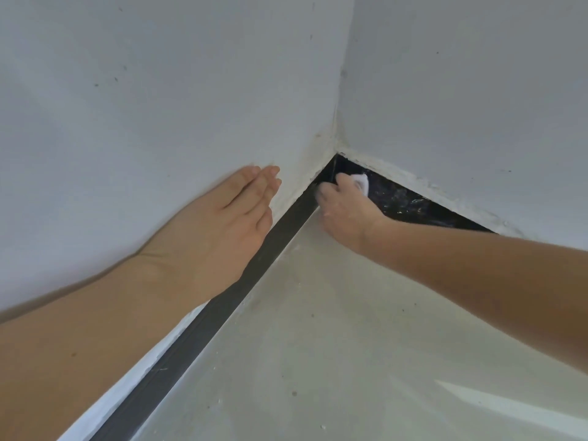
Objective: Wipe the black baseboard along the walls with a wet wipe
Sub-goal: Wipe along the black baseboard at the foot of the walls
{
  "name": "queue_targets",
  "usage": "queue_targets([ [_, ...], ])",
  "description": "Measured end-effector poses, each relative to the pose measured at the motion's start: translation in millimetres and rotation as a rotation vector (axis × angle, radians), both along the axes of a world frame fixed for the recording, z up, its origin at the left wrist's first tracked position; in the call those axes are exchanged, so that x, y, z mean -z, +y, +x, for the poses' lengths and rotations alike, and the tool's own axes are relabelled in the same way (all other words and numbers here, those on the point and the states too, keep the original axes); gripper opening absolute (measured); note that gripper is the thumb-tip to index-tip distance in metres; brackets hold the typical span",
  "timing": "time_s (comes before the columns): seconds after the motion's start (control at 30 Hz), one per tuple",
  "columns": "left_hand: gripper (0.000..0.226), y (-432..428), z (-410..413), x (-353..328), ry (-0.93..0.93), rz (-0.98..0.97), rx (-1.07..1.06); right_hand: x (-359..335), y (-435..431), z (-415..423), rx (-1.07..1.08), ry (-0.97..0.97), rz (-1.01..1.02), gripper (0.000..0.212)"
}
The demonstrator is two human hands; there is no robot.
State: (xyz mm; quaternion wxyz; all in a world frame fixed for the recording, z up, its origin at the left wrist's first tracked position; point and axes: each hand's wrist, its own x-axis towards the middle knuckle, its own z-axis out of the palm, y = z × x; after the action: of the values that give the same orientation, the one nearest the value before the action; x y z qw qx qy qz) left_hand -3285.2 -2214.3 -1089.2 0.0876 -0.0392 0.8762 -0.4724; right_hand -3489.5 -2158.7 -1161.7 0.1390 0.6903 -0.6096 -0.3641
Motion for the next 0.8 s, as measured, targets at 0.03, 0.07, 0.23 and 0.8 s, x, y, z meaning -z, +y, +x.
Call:
queue_targets([
  [0.03, 0.060, 0.8, 0.6, 1.6, -0.027, -0.028, -0.016, -6.1, -2.8, -6.7, -0.122, 0.014, -0.028, 0.020],
  [0.07, 0.060, 2.5, 1.1, 0.0, -0.070, -0.035, -0.060, -9.7, -3.4, -17.1, -0.205, 0.062, -0.024, 0.017],
  [0.23, 0.060, 0.4, 3.3, -0.8, -0.027, -0.024, -0.026, -4.0, 4.1, -40.2, -0.279, 0.178, -0.031, 0.027],
  [0.8, 0.061, 0.7, 2.8, -0.8, -0.060, -0.022, -0.052, -43.3, 3.5, -2.9, -0.117, -0.119, -0.106, 0.018],
])
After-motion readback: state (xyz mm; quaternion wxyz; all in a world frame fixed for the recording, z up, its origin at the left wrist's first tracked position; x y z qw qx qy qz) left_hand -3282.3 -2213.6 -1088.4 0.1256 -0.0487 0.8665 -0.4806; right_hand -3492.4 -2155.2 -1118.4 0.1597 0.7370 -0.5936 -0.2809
